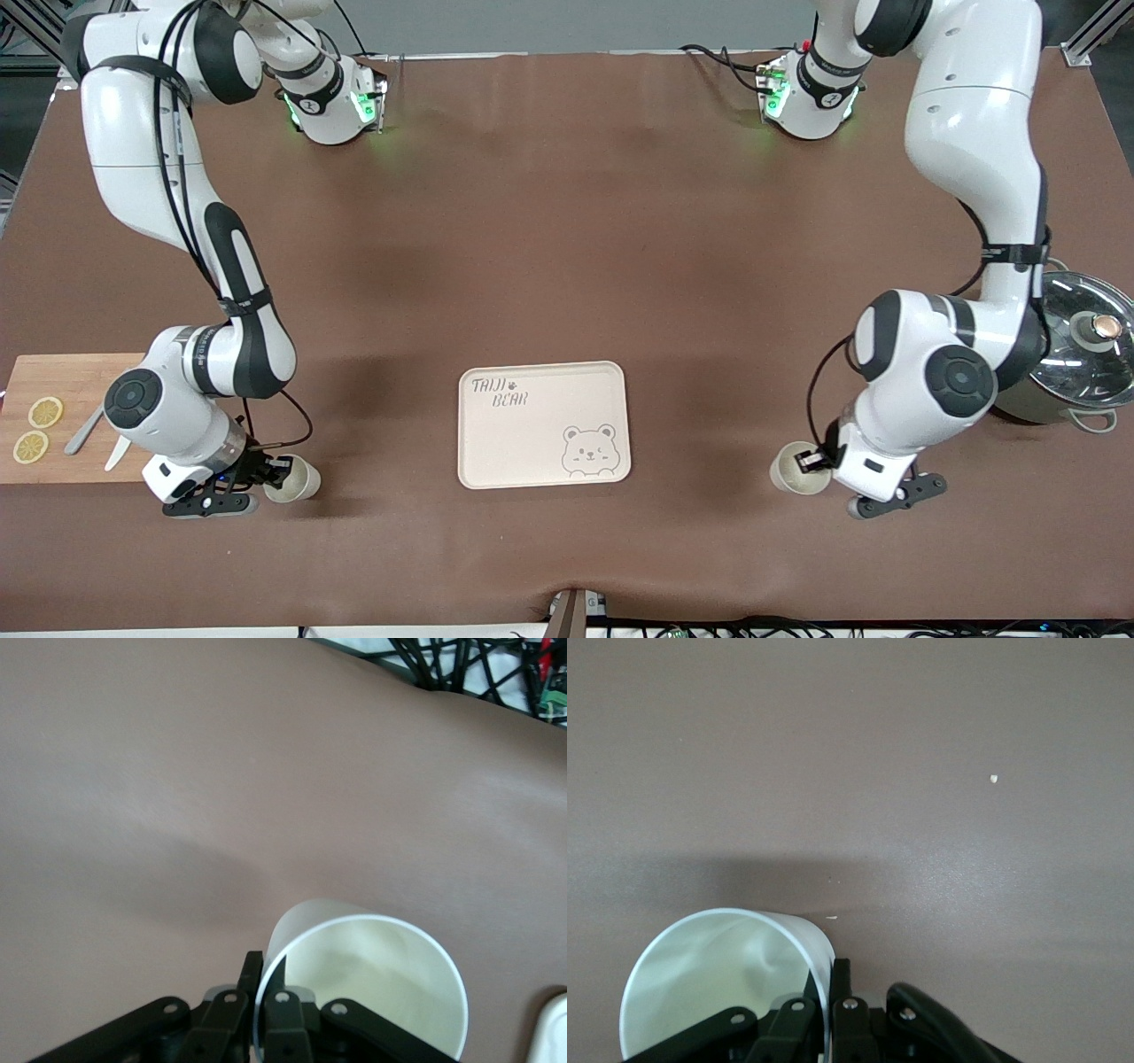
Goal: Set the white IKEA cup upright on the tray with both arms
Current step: 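Carry both cups over the bear tray with the right and left grippers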
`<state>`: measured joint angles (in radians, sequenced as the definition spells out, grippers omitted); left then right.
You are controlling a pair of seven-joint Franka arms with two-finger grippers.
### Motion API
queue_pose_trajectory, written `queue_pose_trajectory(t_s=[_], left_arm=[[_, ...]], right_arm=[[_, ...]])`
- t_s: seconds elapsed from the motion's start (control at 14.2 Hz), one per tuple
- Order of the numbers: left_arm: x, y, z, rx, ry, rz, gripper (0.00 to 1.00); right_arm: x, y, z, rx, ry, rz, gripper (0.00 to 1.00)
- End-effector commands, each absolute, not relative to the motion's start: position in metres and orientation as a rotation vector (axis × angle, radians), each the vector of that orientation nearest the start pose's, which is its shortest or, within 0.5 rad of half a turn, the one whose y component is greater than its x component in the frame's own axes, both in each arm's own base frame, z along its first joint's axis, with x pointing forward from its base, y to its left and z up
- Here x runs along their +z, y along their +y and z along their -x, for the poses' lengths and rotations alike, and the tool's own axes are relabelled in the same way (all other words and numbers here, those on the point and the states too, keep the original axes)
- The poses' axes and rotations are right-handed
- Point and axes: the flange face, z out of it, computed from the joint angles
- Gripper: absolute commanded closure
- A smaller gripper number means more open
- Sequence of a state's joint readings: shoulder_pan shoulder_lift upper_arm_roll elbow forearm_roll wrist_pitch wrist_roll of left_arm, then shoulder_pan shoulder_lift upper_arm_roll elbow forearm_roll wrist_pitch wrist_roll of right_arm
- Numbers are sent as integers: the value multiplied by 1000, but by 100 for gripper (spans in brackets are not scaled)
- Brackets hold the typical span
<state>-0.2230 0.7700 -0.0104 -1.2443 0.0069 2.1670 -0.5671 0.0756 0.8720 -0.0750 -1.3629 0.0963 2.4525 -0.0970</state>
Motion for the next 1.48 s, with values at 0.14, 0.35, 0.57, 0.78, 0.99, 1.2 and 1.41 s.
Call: queue_pose_trajectory(t_s=[0.14, 0.35, 0.57, 0.78, 0.99, 1.2, 1.41], left_arm=[[324, -234, -726, -207, -700, 3115, 100], [320, -270, -714, -194, -753, 3111, 100], [323, -311, -700, -217, -807, 3124, 100], [318, -353, -687, -244, -871, 3139, 100], [303, -388, -672, -255, -907, 3152, 100], [280, -416, -658, -260, -923, 3164, 100], [258, -432, -645, -220, -919, 3153, 100]], right_arm=[[224, 28, -758, -270, -123, 3098, 100], [268, 41, -770, -183, -100, 3088, 100], [298, 67, -771, -96, -60, 3084, 100], [311, 100, -766, -71, 17, 3083, 100], [315, 150, -757, -53, 124, 3081, 100], [315, 180, -751, -51, 215, 3072, 100], [315, 226, -739, -44, 304, 3061, 100]])
